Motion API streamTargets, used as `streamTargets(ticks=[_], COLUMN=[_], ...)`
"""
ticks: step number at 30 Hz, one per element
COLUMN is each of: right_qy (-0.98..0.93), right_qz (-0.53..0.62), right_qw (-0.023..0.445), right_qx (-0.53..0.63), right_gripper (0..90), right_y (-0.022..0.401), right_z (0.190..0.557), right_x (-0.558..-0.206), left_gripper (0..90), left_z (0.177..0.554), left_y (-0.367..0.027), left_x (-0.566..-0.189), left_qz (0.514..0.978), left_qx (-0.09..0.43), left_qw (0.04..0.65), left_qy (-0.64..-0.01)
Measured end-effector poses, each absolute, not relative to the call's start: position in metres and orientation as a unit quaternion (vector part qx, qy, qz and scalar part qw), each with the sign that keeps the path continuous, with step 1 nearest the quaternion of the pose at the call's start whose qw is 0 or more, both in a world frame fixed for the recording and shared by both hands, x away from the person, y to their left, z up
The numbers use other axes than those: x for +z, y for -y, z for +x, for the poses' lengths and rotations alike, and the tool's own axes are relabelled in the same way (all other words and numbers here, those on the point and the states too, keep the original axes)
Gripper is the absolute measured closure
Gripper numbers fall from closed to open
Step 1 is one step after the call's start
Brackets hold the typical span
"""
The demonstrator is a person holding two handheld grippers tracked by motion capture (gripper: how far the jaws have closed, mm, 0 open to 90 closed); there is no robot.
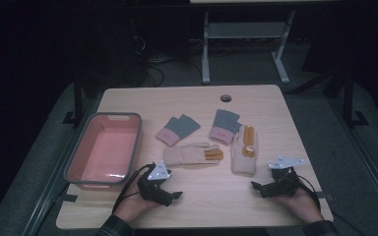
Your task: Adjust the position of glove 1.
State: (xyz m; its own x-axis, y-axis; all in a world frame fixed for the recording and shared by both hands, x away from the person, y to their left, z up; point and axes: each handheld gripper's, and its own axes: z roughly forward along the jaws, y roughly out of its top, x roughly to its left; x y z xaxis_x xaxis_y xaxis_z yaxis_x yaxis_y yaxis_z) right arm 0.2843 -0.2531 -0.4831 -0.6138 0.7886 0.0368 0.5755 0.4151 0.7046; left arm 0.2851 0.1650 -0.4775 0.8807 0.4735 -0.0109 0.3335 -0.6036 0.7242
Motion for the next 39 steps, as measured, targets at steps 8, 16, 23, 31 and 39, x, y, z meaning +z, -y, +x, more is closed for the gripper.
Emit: streamTargets(ticks=[8,16,23,31,39], right_qy=[-0.827,-0.827,-0.826,-0.827,-0.826], right_qz=[0.412,0.416,0.416,0.415,0.415], right_qw=[0.152,0.15,0.15,0.15,0.15], right_qx=[0.35,0.349,0.349,0.349,0.349], right_gripper=[1.6,1.5,1.5,1.5,1.5], right_y=[0.253,0.253,0.253,0.253,0.253], right_z=[0.284,0.284,0.284,0.284,0.284], right_x=[-0.483,-0.483,-0.483,-0.483,-0.483], left_gripper=[13.0,24.8,57.9,89.4,89.5], left_z=[0.285,0.285,0.287,0.298,0.313], left_y=[-0.165,-0.165,-0.161,-0.157,-0.154], left_x=[-0.477,-0.471,-0.455,-0.446,-0.436], left_qz=[0.891,0.896,0.887,0.887,0.873], left_qx=[0.093,0.089,0.1,0.096,0.115], left_qw=[0.381,0.367,0.382,0.361,0.364], left_qy=[-0.227,-0.233,-0.24,-0.272,-0.303])
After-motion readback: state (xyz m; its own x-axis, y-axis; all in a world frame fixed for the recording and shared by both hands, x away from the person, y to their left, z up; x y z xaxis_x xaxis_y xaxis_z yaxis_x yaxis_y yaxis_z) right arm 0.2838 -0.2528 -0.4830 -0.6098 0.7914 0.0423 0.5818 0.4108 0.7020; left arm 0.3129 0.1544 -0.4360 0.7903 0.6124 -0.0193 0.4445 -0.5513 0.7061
